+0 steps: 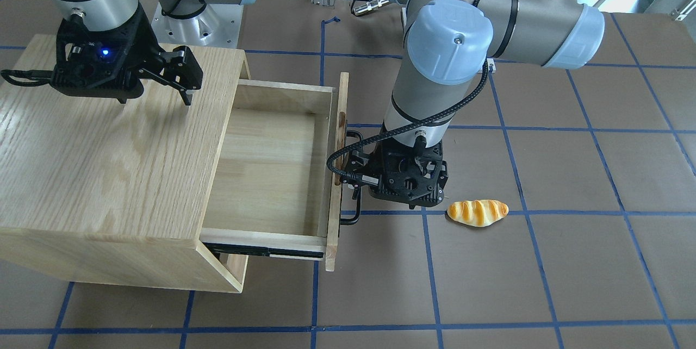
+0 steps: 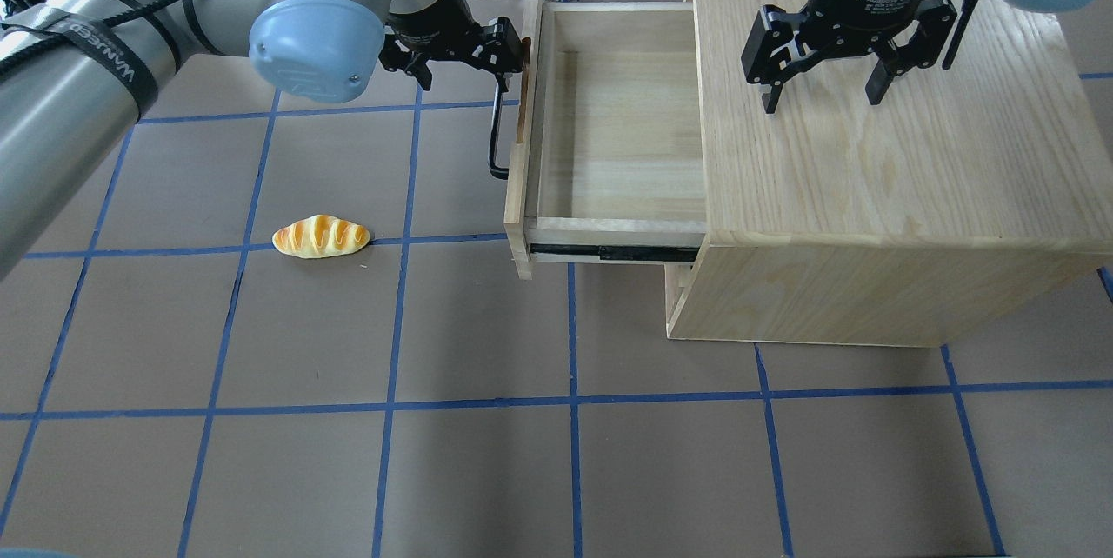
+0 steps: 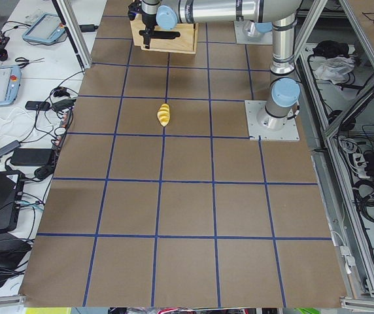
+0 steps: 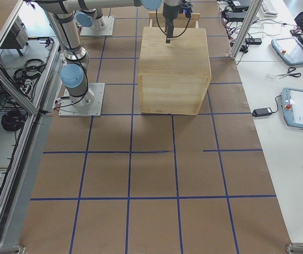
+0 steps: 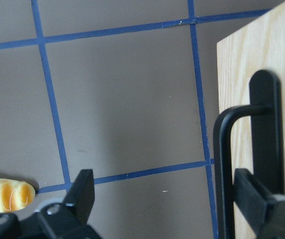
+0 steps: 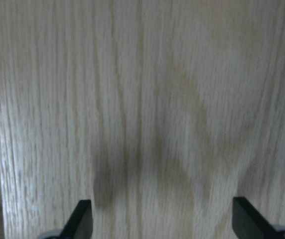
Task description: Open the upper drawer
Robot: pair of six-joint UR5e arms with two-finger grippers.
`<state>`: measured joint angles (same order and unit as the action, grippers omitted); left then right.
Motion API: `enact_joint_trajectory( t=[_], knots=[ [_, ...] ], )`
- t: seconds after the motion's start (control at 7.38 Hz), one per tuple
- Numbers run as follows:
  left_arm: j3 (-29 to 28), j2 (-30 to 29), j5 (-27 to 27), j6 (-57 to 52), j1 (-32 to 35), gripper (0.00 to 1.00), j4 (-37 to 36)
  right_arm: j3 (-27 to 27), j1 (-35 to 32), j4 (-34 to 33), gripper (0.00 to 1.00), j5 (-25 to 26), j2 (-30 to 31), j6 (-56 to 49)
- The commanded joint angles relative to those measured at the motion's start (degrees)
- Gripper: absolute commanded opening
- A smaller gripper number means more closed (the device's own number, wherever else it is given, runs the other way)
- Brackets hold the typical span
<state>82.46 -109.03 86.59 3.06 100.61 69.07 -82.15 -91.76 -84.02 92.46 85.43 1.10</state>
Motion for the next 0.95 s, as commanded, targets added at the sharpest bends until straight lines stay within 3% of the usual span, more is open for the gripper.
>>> enact_joint_trajectory(
  t=[0.0,0.41,0.81],
  knots=[
    [0.07,0.22,0.5,-1.56,-0.33,1.0,0.01,0.06,0.0,0.0,1.0,0.0,0.0,0.04],
    [0.42,0.75,0.42,-1.66,-1.47,1.0,0.1,0.06,0.0,0.0,1.0,0.0,0.0,0.04],
    [-2.2,4.6,2.09,-1.57,-1.64,1.0,10.0,0.06,0.0,0.0,1.0,0.0,0.0,0.04]
  ],
)
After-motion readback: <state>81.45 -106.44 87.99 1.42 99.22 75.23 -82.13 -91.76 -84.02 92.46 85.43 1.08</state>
